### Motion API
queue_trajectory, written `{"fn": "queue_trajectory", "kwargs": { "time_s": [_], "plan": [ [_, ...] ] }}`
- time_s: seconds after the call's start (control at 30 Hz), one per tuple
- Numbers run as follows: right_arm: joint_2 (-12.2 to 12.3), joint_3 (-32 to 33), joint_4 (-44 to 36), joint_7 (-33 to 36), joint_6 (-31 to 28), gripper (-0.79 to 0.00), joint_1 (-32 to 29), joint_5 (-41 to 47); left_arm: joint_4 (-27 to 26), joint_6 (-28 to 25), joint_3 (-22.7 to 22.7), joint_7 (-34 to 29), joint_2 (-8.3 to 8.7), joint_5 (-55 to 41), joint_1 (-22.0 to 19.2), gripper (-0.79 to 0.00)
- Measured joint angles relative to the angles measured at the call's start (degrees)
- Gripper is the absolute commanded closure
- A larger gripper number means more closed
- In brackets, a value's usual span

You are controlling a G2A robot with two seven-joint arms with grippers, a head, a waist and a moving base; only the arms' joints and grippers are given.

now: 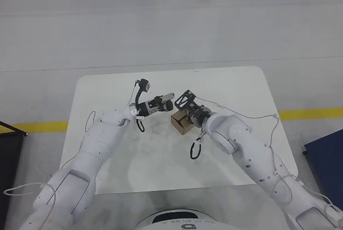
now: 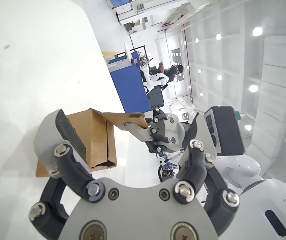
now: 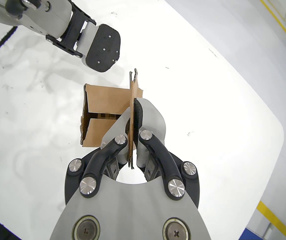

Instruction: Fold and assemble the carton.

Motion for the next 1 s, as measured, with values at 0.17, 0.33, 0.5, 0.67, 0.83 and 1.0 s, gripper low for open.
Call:
{"fn": "queue_trajectory", "kwargs": {
  "time_s": [0.17, 0.33, 0.5, 0.67, 0.83, 1.0],
  "plan": [
    [0.40, 5.66, -0.72, -0.71, -3.97, -0.785, -2.29, 13.54, -2.21, -0.43, -0.99, 0.06, 0.24, -1.37, 1.59, -0.785],
    [1.44, 14.24, 0.18, -2.07, -10.11, -0.785, -5.55, 28.46, -5.22, -0.35, -3.80, 0.01, 1.66, -0.55, 3.64, -0.785],
    [2.06, 20.65, 4.16, -5.59, -12.75, -0.785, -7.46, 37.10, -12.74, 1.94, -8.96, -1.14, 4.13, -0.27, 8.15, -0.785],
    [1.96, 20.88, 7.76, -8.70, -12.21, -0.785, -8.12, 38.62, -23.94, 9.37, -13.16, -3.55, 6.33, -1.03, 16.51, -0.785],
    [1.55, 18.84, 12.44, -8.95, -15.75, -0.785, -7.10, 44.34, -33.14, 16.64, -15.59, -3.36, 7.70, -1.26, 25.14, -0.785],
    [1.07, 17.77, 18.32, -9.47, -21.70, -0.785, -5.83, 53.79, -34.41, 19.69, -13.84, -0.42, 7.75, 3.46, 26.13, -0.785]
  ]
}}
